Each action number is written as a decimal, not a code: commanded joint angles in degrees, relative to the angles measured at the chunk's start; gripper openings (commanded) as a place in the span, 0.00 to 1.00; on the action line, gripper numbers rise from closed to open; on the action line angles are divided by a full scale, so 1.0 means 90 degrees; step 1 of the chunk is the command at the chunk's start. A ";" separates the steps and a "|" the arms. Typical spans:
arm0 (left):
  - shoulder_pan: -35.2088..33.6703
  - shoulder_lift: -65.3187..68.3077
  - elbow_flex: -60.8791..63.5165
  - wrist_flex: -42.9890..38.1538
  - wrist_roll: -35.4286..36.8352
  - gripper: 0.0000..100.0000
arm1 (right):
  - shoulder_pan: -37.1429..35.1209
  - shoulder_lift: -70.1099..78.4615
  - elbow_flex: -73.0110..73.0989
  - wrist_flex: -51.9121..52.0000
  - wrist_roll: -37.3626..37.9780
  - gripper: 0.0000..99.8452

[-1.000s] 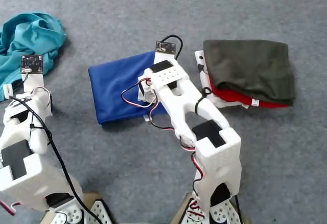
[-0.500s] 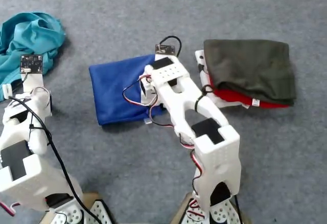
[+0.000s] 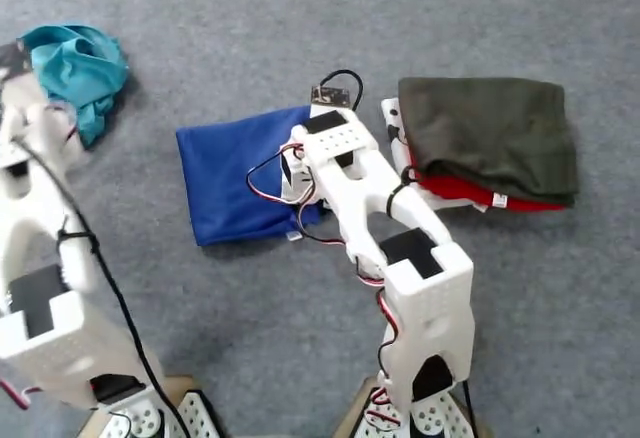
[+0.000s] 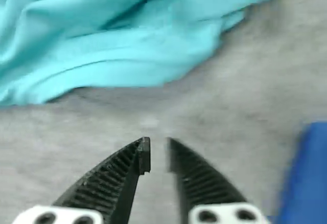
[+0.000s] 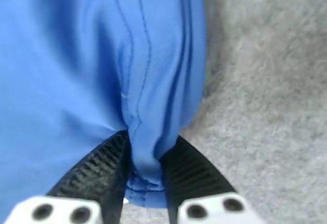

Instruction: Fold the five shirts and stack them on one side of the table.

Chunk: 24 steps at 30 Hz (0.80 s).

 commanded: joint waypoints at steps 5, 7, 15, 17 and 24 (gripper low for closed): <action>0.1177 0.0557 -0.0962 0.0596 0.0830 0.29 | 0.0186 0.0239 0.0269 -0.0596 0.0010 0.01; 0.1363 0.0684 -0.0991 0.0596 0.0840 0.29 | 0.0176 0.0239 0.0269 -0.0606 -0.0010 0.01; 0.1939 0.1065 -0.0982 0.0244 0.1241 0.29 | 0.0176 0.0239 0.0259 -0.0606 -0.0020 0.01; 0.1958 0.1309 -0.1001 0.0068 0.1241 0.29 | 0.0176 0.0239 0.0259 -0.0606 -0.0020 0.01; 0.2007 0.2227 -0.1167 -0.0313 0.1465 0.28 | 0.0176 0.0239 0.0259 -0.0606 -0.0020 0.01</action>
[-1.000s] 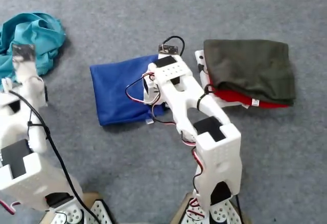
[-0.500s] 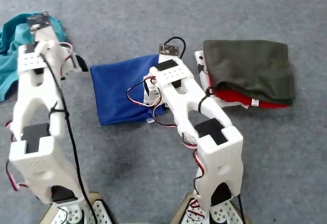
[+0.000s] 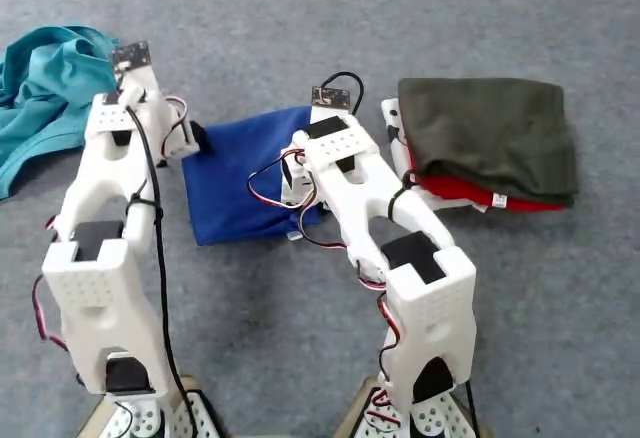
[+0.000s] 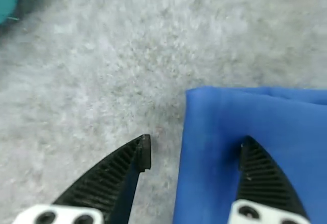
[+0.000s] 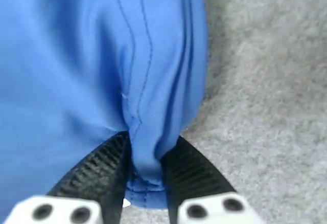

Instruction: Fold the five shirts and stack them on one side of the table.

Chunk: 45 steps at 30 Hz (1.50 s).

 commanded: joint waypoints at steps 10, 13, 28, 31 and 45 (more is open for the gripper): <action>0.0142 0.1260 -0.1783 0.0234 0.0420 0.10 | 0.0176 0.0249 0.0063 -0.0254 0.0029 0.01; 0.0190 0.1475 -0.2134 0.0488 0.0400 0.07 | 0.0186 0.0239 0.0063 -0.0254 0.0029 0.01; 0.0698 0.1778 -0.5426 0.2247 0.0342 0.03 | 0.0547 -0.1705 0.0054 -0.0244 0.0518 0.01; 0.0923 0.1788 -0.6354 0.2608 0.0361 0.03 | 0.0596 -0.2310 0.0054 -0.0244 0.0518 0.01; 0.1724 0.1778 -0.8659 0.2608 0.0391 0.03 | 0.1573 -0.4918 0.0054 -0.0303 0.1309 0.01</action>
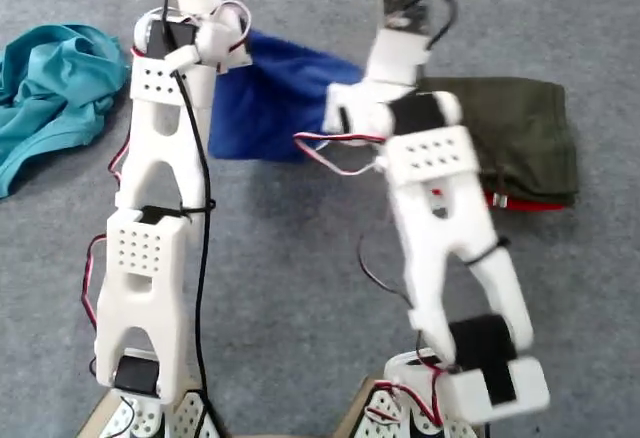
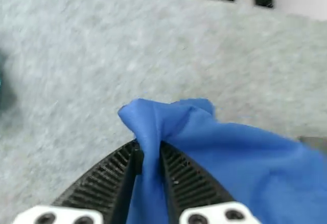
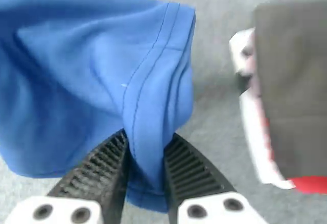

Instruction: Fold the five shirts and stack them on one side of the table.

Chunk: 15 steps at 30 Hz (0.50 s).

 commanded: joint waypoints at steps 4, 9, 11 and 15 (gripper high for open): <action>0.0034 -0.0107 -0.0601 -0.0342 0.0078 0.03 | 0.0361 -0.0562 0.0005 -0.0107 0.0127 0.01; -0.0317 -0.0098 -0.0161 -0.0283 0.0078 0.03 | 0.0342 -0.0015 0.0093 -0.0342 0.0117 0.01; -0.0532 -0.0088 0.0142 -0.0293 0.0049 0.03 | 0.0342 0.0308 0.0044 -0.0557 0.0107 0.01; -0.1011 -0.0088 0.1050 -0.0635 0.0039 0.03 | 0.0332 0.0943 0.0044 -0.1289 0.0107 0.01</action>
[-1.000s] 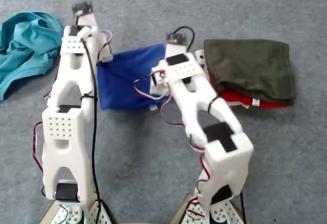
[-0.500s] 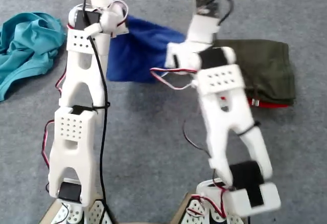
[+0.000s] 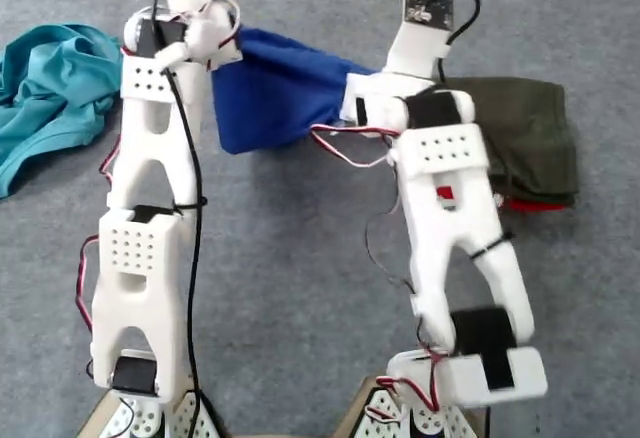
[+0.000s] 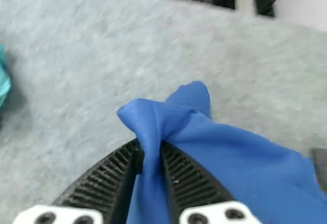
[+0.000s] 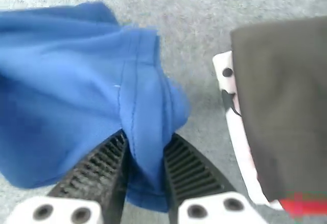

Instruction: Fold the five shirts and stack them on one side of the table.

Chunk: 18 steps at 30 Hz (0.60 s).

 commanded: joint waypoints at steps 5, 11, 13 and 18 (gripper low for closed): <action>-0.1070 -0.0088 0.1529 -0.1280 0.0010 0.03 | -0.0020 0.0972 -0.0083 -0.1485 0.0059 0.01; -0.1597 -0.0088 0.2232 -0.1700 0.0000 0.03 | -0.0400 0.2115 -0.0943 -0.1729 0.0049 0.01; -0.1714 -0.0088 0.2476 -0.1797 0.0000 0.03 | -0.0508 0.2584 -0.1382 -0.1729 0.0020 0.01; -0.1871 -0.0088 0.3297 -0.2413 -0.0254 0.03 | -0.0606 0.3805 -0.2623 -0.1524 0.0049 0.02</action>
